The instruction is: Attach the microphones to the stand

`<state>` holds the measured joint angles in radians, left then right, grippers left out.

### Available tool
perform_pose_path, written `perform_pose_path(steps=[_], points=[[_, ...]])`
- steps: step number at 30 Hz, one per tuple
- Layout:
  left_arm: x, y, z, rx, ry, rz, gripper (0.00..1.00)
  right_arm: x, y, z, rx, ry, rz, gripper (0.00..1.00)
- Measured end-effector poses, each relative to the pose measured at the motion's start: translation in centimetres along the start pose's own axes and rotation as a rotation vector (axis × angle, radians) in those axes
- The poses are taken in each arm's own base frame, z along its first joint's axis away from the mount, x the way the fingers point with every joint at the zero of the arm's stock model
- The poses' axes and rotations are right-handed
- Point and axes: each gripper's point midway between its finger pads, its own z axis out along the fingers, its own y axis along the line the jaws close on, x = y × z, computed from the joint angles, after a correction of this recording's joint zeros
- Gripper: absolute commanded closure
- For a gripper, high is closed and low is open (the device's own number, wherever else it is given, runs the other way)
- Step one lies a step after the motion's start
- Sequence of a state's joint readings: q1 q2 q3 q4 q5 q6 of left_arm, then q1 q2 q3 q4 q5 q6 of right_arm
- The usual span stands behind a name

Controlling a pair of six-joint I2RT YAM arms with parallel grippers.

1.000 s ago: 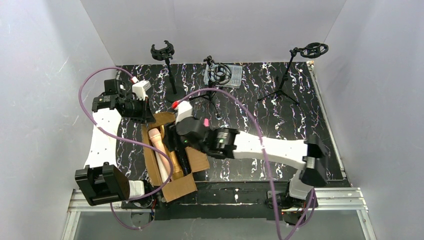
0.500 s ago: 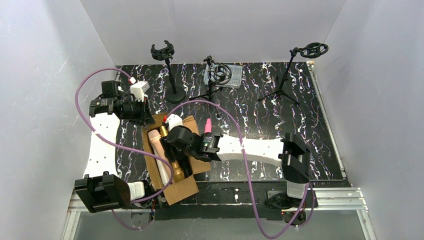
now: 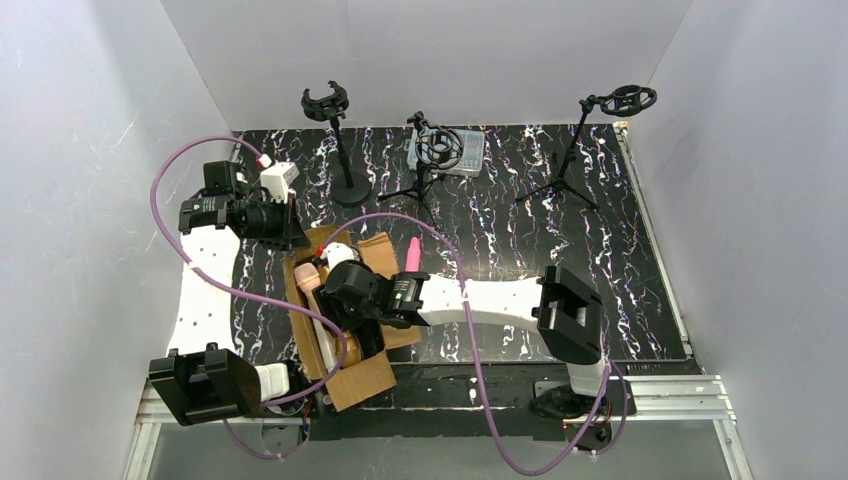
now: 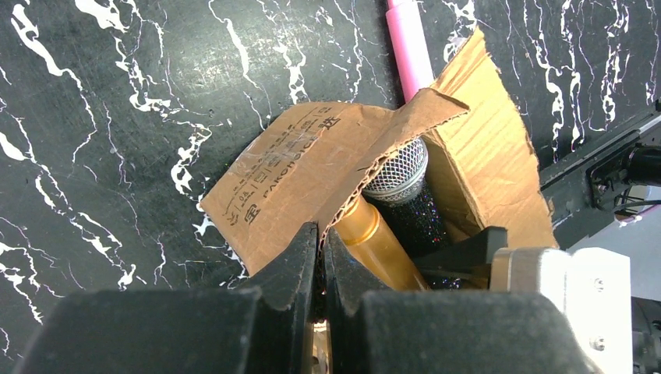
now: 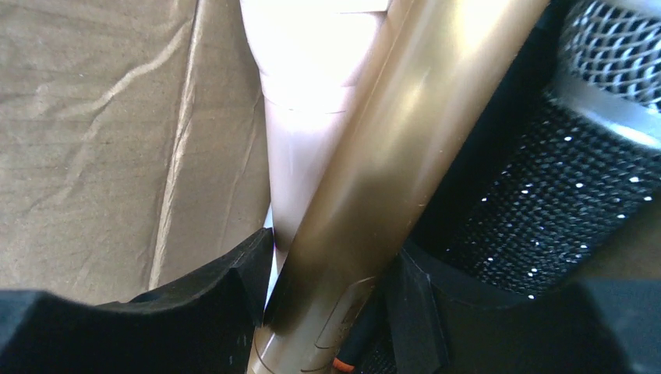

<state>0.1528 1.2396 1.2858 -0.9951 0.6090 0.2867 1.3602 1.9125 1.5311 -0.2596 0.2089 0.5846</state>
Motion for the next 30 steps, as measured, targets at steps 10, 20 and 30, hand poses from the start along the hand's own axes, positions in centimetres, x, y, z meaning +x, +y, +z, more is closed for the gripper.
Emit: perform_pose_path(steps=[10, 20, 30], points=[[0.1, 0.3, -0.2, -0.022, 0.002, 0.012, 1.0, 0.0, 0.3, -0.2, -0.004, 0.003, 0.036, 0.88], [0.2, 0.6, -0.2, -0.037, 0.007, 0.028, 1.0, -4.5, -0.2, -6.8, -0.047, -0.114, 0.074, 0.99], [0.2, 0.7, -0.1, -0.038, 0.009, 0.031, 1.0, -4.9, -10.9, -12.5, 0.091, -0.199, 0.236, 0.99]])
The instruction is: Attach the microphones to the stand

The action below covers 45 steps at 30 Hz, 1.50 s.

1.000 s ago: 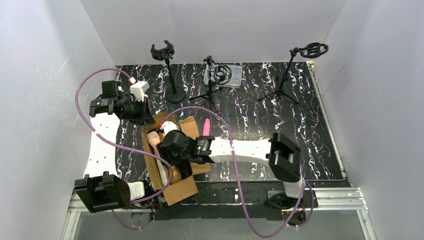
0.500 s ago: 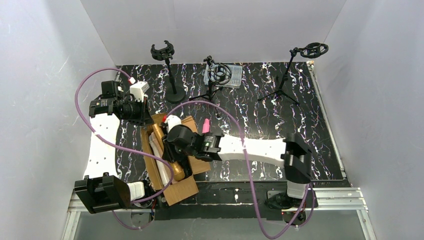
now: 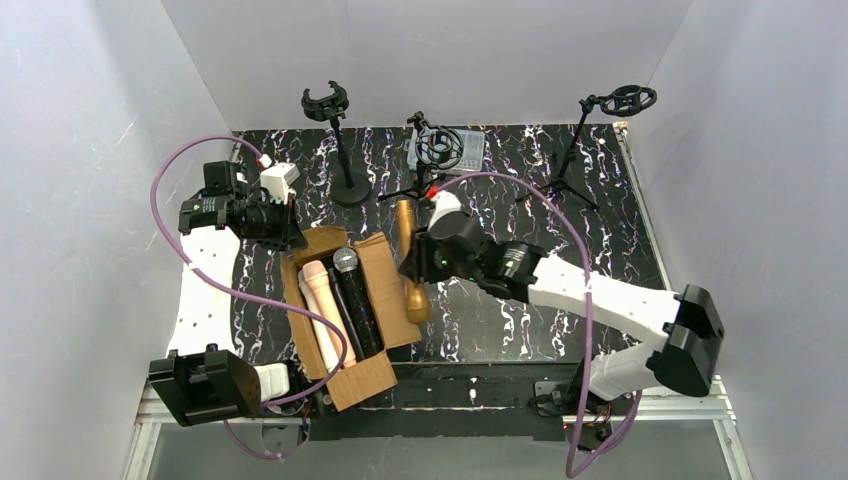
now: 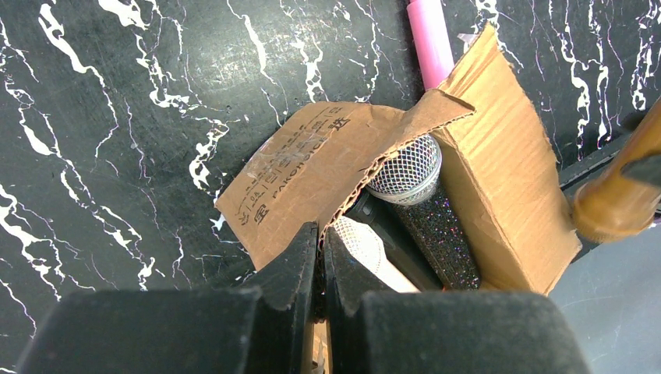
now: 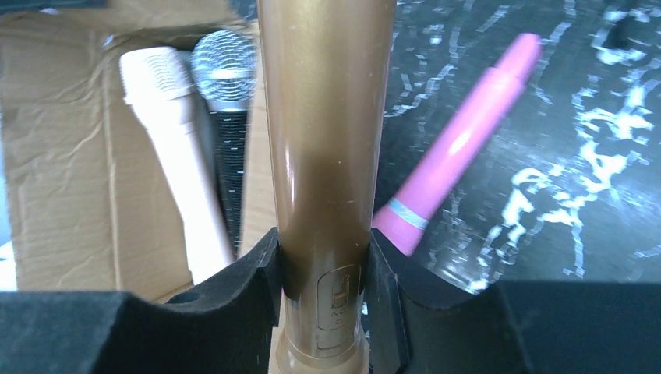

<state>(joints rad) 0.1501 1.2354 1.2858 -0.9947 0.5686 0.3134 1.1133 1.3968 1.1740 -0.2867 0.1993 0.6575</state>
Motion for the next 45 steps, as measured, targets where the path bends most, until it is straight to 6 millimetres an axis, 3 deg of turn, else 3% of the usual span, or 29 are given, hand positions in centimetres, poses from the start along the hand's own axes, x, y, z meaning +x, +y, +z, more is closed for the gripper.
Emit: perform_pose_path(steps=[8, 12, 17, 22, 28, 29, 33, 35, 42, 45], points=[[0.0, 0.1, 0.1, 0.001, 0.003, -0.001, 1.0, -0.3, -8.0, -1.9, 0.123, -0.051, 0.115, 0.99], [0.0, 0.1, 0.1, 0.001, 0.003, -0.001, 1.0, 3.0, -12.2, -0.4, 0.202, 0.013, 0.163, 0.99], [0.0, 0.1, 0.1, 0.002, 0.002, 0.0, 1.0, 8.1, -15.7, 2.0, 0.278, 0.143, 0.193, 0.99], [0.0, 0.0, 0.1, 0.005, 0.001, -0.001, 1.0, 9.7, -16.3, 4.1, 0.277, 0.19, 0.213, 0.99], [0.0, -0.1, 0.1, 0.01, 0.0, -0.002, 1.0, 9.6, -15.4, 6.5, 0.225, 0.195, 0.268, 0.99], [0.0, -0.1, 0.1, 0.012, 0.0, -0.002, 1.0, 9.6, -15.2, 6.9, 0.218, 0.195, 0.277, 0.95], [-0.1, -0.2, 0.1, 0.018, -0.003, -0.002, 1.0, 9.7, -14.9, 8.1, 0.197, 0.187, 0.323, 0.61], [-0.1, -0.3, 0.1, 0.02, -0.004, -0.002, 1.0, 9.7, -14.5, 8.4, 0.188, 0.184, 0.336, 0.5], [-0.2, -0.3, 0.1, 0.023, -0.006, 0.0, 1.0, 9.4, -13.2, 9.0, 0.163, 0.18, 0.343, 0.33], [-0.2, -0.3, 0.1, 0.022, -0.006, -0.001, 1.0, 8.8, -12.8, 8.9, 0.169, 0.187, 0.336, 0.34]])
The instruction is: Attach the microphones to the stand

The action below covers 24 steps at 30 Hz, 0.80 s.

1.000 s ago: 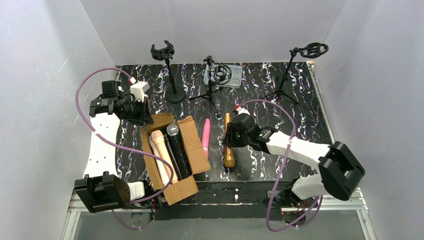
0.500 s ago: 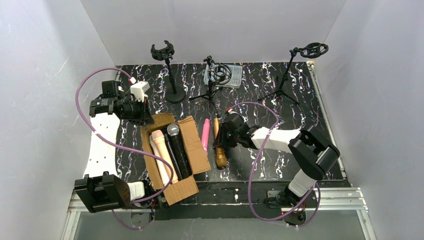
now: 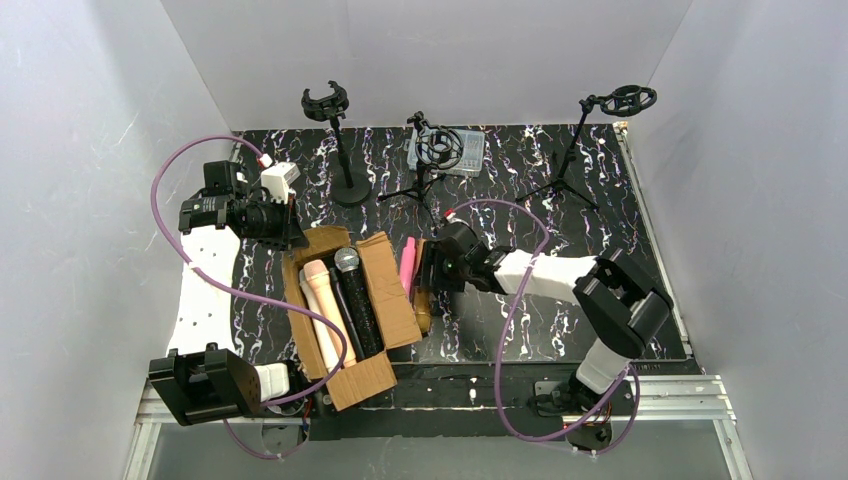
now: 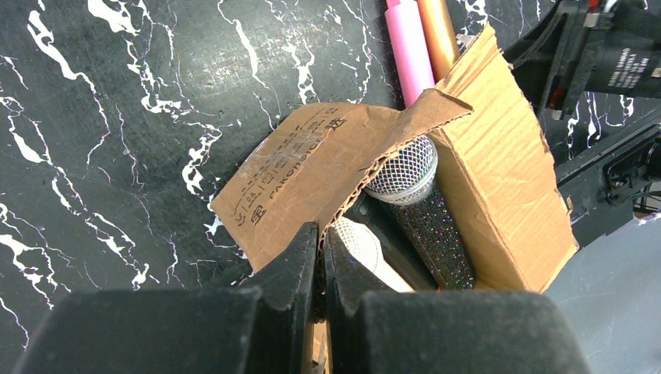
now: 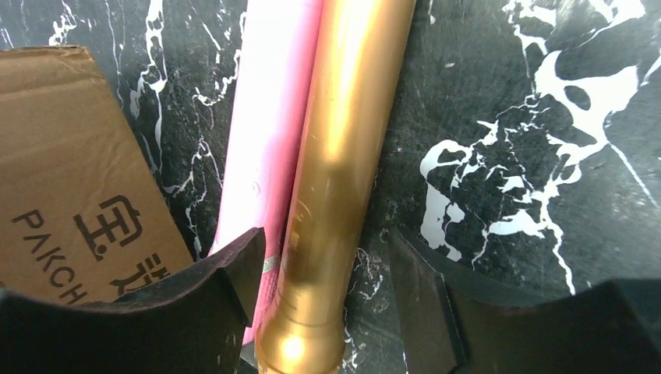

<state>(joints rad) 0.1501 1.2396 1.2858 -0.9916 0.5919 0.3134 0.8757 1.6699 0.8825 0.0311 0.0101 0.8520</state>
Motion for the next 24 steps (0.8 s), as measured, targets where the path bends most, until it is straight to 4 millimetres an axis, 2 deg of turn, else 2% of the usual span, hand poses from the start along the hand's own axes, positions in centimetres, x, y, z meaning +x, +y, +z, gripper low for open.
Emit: perform_pose_path(steps=[3, 6, 9, 11, 13, 16, 19, 22, 24], points=[[0.0, 0.0, 0.0, 0.0, 0.0, 0.0, 1.0, -1.1, 0.7, -1.1, 0.014, -0.018, -0.022, 0.38], [0.0, 0.0, 0.0, 0.002, -0.001, -0.001, 1.0, -3.7, 2.8, -4.0, -0.005, -0.092, -0.05, 0.4], [-0.1, -0.1, 0.0, 0.006, -0.003, -0.007, 1.0, -6.9, 6.1, -7.6, -0.059, -0.203, -0.087, 0.4], [-0.1, -0.2, 0.0, 0.006, -0.006, -0.014, 1.0, -8.7, 9.3, -10.2, -0.097, -0.281, -0.133, 0.4], [-0.1, -0.2, 0.0, 0.008, -0.006, -0.024, 1.0, -9.0, 12.6, -12.1, -0.143, -0.327, -0.186, 0.4], [-0.3, -0.4, -0.2, 0.009, -0.011, -0.036, 1.0, -7.2, 16.9, -13.9, -0.202, -0.35, -0.277, 0.39], [-0.5, -0.7, -0.5, 0.01, -0.013, -0.05, 1.0, -2.9, 20.5, -13.9, -0.256, -0.296, -0.38, 0.38], [-0.5, -1.0, -0.8, 0.011, -0.015, -0.061, 1.0, 1.6, 22.6, -11.6, -0.272, -0.22, -0.486, 0.37], [-0.5, -1.1, -1.0, 0.008, -0.019, -0.063, 1.0, 3.9, 22.4, -9.8, -0.255, -0.172, -0.537, 0.36]])
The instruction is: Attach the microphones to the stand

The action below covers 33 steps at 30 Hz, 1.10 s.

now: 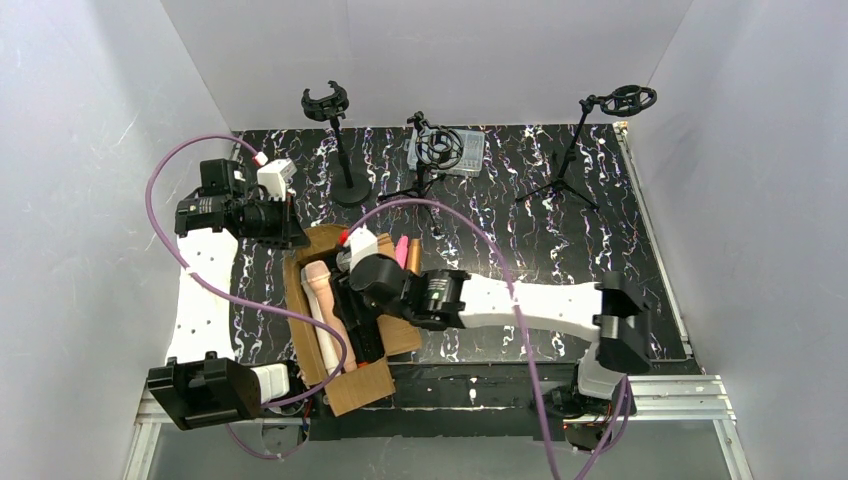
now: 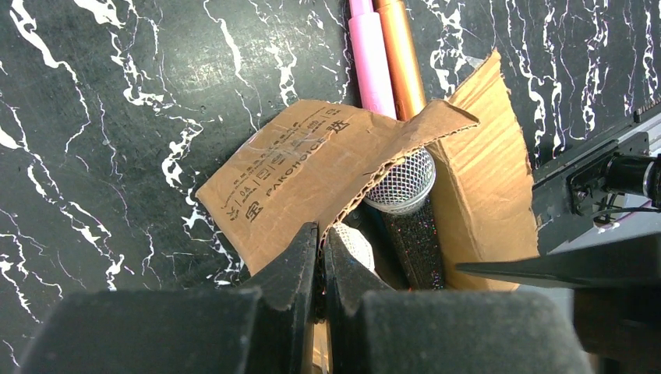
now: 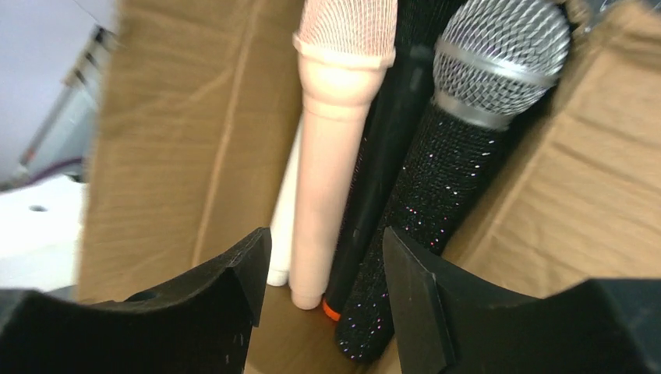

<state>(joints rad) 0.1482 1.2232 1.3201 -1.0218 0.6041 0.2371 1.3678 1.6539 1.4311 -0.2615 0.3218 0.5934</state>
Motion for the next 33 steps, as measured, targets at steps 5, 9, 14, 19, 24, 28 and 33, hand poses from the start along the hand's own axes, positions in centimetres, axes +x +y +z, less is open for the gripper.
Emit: perform_pose_path(steps=[5, 9, 14, 19, 24, 28, 33], points=[[0.2, -0.3, -0.5, -0.01, -0.004, 0.0, 1.0, 3.9, -0.9, 2.8, 0.042, 0.096, -0.061, 0.34], [0.5, -0.1, -0.6, -0.022, 0.007, -0.007, 1.0, 3.6, -0.5, 3.5, 0.032, 0.088, -0.069, 0.34], [0.4, -0.2, -0.7, -0.024, 0.002, -0.004, 1.0, 3.6, 0.2, 4.8, 0.022, 0.09, -0.075, 0.36], [0.4, -0.3, -0.9, -0.026, -0.004, 0.001, 1.0, 4.9, 0.5, 6.8, 0.012, 0.119, -0.081, 0.38], [0.5, -0.3, -0.9, -0.029, -0.005, 0.003, 1.0, 5.7, 1.2, 7.9, 0.004, 0.135, -0.09, 0.49], [0.5, -0.3, -1.0, -0.031, -0.007, 0.011, 1.0, 6.3, 1.1, 8.4, 0.007, 0.149, -0.086, 0.65], [0.5, -0.2, -1.0, -0.032, -0.007, 0.023, 1.0, 5.8, 1.3, 8.0, 0.011, 0.137, -0.091, 0.83]])
